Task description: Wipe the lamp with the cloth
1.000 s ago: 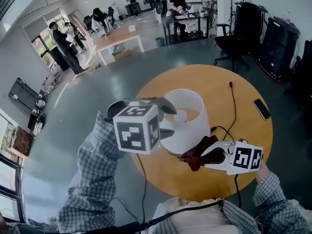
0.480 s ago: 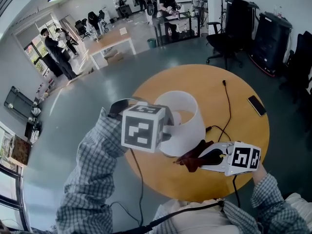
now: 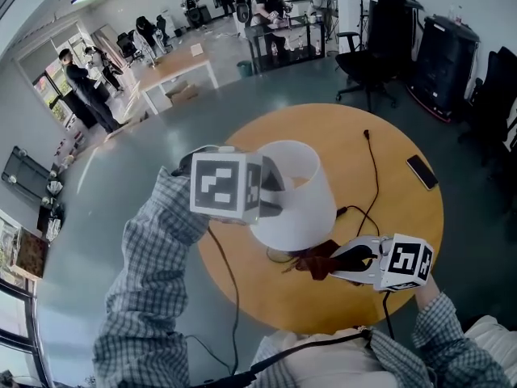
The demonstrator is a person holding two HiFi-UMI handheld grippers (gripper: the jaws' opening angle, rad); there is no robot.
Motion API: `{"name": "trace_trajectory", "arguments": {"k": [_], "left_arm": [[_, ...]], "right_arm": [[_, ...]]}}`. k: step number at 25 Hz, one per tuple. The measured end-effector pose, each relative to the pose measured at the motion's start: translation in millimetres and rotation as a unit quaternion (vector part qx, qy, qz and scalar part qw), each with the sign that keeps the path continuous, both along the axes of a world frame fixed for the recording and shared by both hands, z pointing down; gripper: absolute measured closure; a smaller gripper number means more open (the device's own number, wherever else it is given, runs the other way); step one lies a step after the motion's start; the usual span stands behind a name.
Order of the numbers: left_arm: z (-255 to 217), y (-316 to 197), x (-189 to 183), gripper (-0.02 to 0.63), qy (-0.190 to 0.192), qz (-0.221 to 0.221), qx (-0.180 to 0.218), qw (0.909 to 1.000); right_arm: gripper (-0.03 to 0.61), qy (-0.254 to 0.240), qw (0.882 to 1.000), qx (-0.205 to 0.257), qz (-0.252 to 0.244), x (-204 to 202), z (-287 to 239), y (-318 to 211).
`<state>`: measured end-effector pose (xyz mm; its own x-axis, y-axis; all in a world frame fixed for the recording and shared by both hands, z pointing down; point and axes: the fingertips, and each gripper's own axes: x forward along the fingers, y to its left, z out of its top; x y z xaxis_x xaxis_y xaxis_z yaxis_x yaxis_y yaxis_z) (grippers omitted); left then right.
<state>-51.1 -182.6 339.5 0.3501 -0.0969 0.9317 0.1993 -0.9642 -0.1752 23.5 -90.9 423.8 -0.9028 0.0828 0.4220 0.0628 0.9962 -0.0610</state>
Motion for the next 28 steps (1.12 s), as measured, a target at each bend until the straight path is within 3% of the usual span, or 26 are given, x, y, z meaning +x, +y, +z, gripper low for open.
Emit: {"name": "trace_trajectory", "arguments": {"k": [4, 7, 9, 12, 15, 17, 25, 28], "left_arm": [[-3, -17, -4, 0.518, 0.017, -0.027, -0.021, 0.9993], [-4, -33, -3, 0.517, 0.025, -0.037, -0.027, 0.9986], [-4, -42, -3, 0.514, 0.029, -0.041, -0.029, 0.9983], [-4, -55, -2, 0.508, 0.036, -0.05, -0.033, 0.9976], [-5, -68, 1, 0.505, 0.044, -0.059, -0.035, 0.9967], [-7, -76, 0, 0.502, 0.05, -0.064, -0.036, 0.996], [-5, -86, -10, 0.497, 0.068, -0.08, -0.046, 0.9934], [-6, -86, -12, 0.497, 0.071, -0.082, -0.047, 0.993]], "right_arm": [[0.515, -0.029, 0.997, -0.033, 0.069, 17, -2, -22], [0.515, -0.053, 0.985, -0.05, 0.158, 35, -3, -52], [0.515, -0.041, 0.974, -0.047, 0.217, 43, 6, -68], [0.515, -0.022, 0.951, -0.06, 0.302, 54, 28, -89], [0.515, -0.033, 0.917, -0.099, 0.385, 58, 51, -116], [0.515, -0.047, 0.901, -0.107, 0.418, 48, 63, -131], [0.515, -0.085, 0.917, 0.022, 0.388, -55, 59, -159], [0.515, -0.073, 0.93, 0.075, 0.351, -83, 50, -160]]}}
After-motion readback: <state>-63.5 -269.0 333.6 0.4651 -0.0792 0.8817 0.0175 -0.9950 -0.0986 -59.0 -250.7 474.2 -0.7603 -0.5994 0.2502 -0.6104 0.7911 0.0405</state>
